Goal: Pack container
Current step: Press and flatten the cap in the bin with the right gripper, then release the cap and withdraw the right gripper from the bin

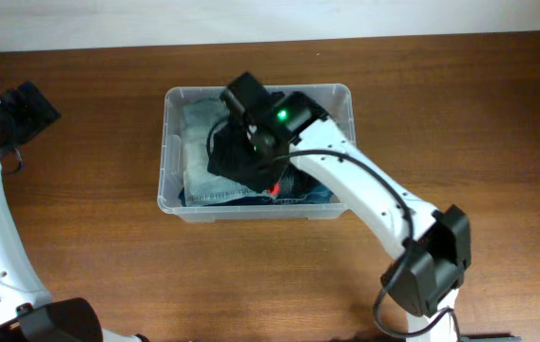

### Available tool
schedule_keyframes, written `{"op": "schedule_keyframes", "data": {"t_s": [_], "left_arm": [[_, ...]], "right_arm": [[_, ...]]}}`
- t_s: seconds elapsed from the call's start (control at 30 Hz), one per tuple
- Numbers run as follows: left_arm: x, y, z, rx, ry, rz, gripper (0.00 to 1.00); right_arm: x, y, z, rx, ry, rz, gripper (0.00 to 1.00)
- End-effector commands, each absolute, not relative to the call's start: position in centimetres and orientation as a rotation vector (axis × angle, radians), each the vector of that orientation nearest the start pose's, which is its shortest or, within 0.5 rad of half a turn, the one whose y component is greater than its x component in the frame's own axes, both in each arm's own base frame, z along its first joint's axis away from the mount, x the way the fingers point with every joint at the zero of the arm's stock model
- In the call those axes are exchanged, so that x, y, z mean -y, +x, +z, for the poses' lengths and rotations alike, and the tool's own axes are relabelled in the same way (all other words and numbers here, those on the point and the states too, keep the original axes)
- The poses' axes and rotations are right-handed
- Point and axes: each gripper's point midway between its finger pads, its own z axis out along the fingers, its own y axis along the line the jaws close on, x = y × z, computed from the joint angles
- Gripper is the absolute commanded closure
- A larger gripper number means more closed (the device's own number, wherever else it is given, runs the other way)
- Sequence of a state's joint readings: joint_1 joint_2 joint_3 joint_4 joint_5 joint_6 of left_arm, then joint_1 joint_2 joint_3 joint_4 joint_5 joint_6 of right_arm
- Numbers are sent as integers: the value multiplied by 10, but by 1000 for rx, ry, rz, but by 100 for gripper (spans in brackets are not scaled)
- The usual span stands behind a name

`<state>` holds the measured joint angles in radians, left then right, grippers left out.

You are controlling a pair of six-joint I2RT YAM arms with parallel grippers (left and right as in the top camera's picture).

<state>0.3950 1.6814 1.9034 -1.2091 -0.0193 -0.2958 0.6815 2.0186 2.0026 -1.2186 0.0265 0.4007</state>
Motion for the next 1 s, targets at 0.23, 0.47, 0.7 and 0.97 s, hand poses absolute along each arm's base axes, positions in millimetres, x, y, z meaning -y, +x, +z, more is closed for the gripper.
{"op": "schedule_keyframes", "data": {"t_s": [0.23, 0.47, 0.7, 0.97], "left_arm": [[-164, 378, 277, -2416, -892, 69, 1], [-164, 378, 277, -2416, -892, 69, 1], [-164, 378, 277, -2416, -892, 69, 1], [-164, 378, 277, -2416, -892, 69, 1]], "right_arm": [[-215, 352, 370, -2402, -233, 88, 1], [-187, 318, 387, -2427, -230, 63, 1], [-189, 306, 376, -2492, -275, 86, 1], [-189, 307, 376, -2485, -331, 67, 1]]}}
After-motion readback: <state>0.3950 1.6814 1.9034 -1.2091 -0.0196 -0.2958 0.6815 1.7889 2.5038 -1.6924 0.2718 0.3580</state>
